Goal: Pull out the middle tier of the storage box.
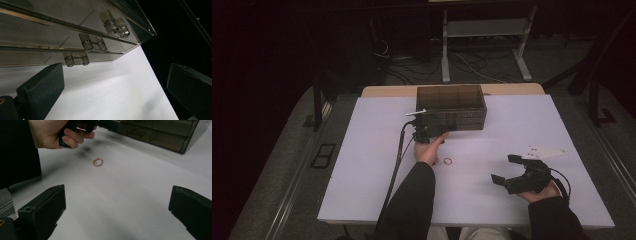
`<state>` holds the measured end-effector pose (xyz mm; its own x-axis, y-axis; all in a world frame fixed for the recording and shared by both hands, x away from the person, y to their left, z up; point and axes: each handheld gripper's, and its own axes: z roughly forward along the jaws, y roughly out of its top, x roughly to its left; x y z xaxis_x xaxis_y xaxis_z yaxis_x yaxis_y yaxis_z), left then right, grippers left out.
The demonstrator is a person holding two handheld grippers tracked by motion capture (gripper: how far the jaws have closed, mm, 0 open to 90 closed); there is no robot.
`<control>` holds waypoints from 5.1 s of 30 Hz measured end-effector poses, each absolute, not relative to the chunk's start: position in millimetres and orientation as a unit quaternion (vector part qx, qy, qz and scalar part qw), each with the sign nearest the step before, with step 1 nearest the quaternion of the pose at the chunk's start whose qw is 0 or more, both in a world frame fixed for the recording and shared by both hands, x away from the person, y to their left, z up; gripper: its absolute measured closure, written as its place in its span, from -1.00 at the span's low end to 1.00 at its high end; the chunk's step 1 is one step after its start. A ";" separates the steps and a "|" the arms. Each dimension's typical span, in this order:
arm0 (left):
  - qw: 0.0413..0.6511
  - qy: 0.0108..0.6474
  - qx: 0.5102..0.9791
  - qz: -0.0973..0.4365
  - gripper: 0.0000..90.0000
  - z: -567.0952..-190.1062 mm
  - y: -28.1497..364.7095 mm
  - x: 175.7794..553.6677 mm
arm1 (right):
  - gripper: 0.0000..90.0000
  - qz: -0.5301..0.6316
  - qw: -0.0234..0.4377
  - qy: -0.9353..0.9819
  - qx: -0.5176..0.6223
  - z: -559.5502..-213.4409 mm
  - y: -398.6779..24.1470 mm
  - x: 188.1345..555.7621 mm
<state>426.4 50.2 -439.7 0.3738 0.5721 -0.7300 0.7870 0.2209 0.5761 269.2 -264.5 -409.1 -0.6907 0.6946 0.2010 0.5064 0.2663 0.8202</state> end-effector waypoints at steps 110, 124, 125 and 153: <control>0.587 0.682 0.396 -0.184 0.80 -471.6 47.2 402.9 | -0.99 0.469 0.094 0.798 0.366 -410.3 -262.7 270.5; 0.583 0.678 0.408 -0.185 0.77 -471.0 48.3 399.8 | -0.99 0.468 0.094 0.799 0.366 -410.8 -261.7 270.4; 0.582 0.678 0.410 -0.185 0.76 -470.8 48.4 399.8 | -0.99 0.467 0.094 0.799 0.366 -410.8 -261.6 270.3; 0.570 0.650 0.469 -0.181 0.45 -463.4 50.0 386.2 | -0.99 0.465 0.094 0.800 0.366 -411.1 -261.0 270.1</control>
